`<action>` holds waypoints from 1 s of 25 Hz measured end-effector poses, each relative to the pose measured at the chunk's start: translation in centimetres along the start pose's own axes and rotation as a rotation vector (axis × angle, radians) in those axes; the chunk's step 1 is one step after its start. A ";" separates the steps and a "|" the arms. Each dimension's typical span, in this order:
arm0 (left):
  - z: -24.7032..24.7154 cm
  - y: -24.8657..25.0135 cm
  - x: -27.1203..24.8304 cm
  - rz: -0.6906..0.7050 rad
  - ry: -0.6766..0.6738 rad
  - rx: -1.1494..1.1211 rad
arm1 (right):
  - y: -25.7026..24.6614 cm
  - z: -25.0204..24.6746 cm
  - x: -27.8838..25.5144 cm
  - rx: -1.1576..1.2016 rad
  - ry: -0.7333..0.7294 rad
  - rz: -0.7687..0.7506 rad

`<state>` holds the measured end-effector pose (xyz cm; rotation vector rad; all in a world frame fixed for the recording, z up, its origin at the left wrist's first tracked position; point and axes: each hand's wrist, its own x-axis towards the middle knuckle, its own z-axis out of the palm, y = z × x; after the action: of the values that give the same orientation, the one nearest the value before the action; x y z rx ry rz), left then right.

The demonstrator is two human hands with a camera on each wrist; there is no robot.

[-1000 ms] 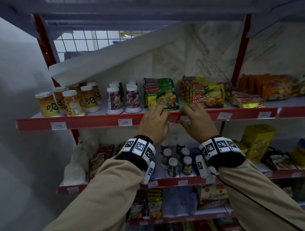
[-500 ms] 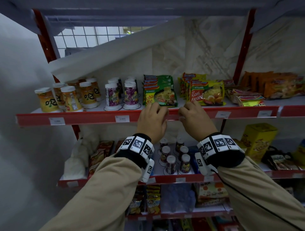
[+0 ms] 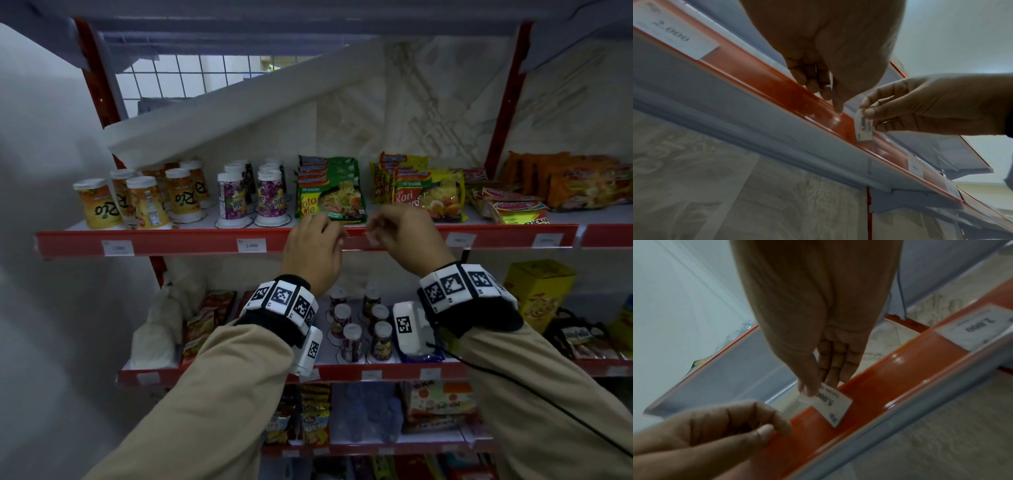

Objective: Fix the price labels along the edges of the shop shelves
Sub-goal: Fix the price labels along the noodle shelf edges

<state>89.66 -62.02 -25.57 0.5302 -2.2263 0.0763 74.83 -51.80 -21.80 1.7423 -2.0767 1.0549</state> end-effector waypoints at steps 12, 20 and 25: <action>0.0 -0.2 0.4 -0.115 0.034 -0.168 | -0.6 2.2 -0.4 0.434 0.150 0.071; -3.2 -1.5 1.1 -0.071 -0.190 -0.034 | -0.5 2.1 0.6 0.325 0.227 0.027; -3.0 -1.2 0.1 -0.137 -0.114 -0.124 | -0.9 3.7 0.4 0.132 0.156 -0.058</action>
<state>92.21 -62.49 -23.68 0.6304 -2.2802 -0.1666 76.54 -54.52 -23.90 1.7083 -1.8908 1.2924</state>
